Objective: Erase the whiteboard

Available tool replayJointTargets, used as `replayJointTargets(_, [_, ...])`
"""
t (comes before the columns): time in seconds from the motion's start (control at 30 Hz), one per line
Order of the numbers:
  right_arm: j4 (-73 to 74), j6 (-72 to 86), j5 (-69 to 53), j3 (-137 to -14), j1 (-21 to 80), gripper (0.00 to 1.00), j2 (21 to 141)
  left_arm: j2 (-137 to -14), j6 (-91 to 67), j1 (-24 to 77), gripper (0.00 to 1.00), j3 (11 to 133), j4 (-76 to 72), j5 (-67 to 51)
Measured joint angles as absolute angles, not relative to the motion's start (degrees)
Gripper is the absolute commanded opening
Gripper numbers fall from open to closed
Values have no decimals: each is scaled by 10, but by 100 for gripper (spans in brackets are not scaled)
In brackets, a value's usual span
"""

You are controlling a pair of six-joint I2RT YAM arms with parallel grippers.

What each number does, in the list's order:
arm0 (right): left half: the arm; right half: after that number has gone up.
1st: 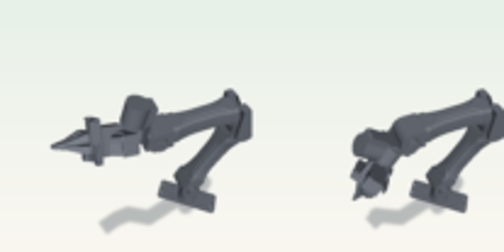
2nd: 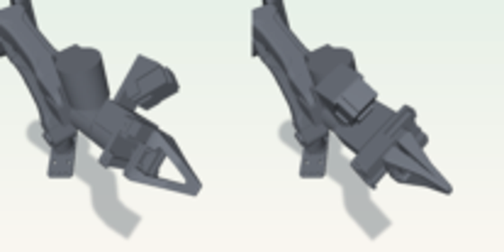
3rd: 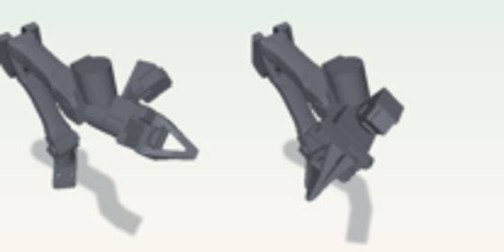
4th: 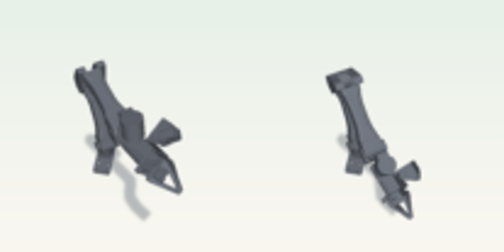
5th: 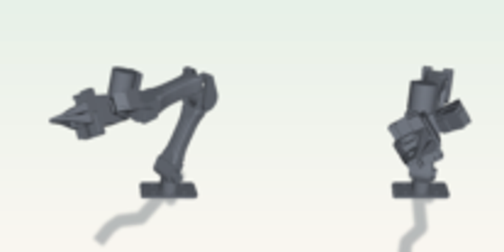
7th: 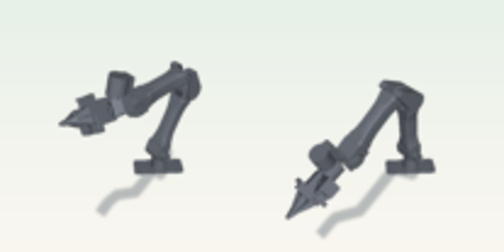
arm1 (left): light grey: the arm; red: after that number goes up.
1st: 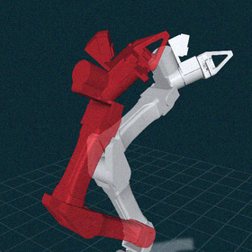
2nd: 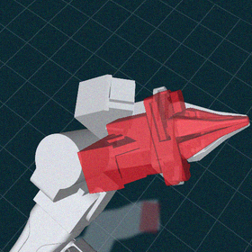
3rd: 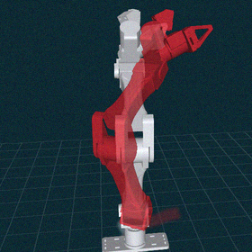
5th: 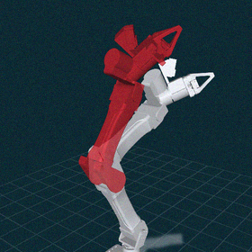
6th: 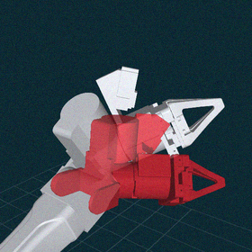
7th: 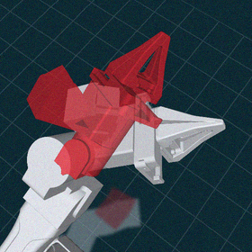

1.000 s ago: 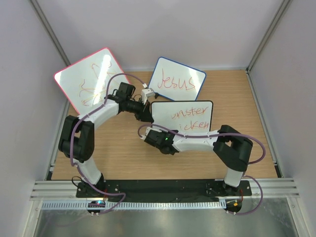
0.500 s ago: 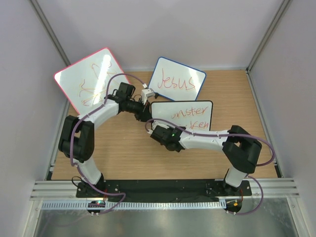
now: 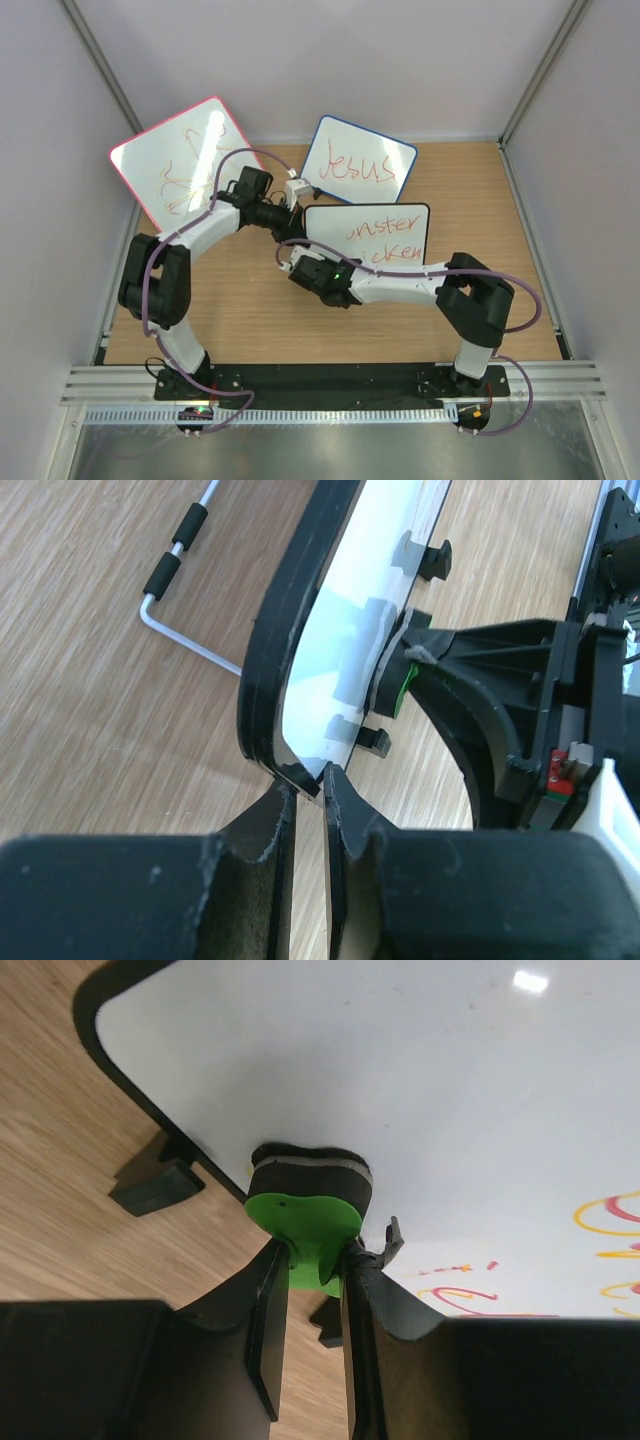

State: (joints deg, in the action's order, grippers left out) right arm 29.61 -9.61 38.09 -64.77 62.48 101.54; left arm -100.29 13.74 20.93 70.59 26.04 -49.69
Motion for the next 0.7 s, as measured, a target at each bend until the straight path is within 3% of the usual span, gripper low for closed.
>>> replayJointTargets(0.7, [296, 8, 352, -632, 631, 1, 1031, -1003, 137, 210, 0, 706, 260, -499])
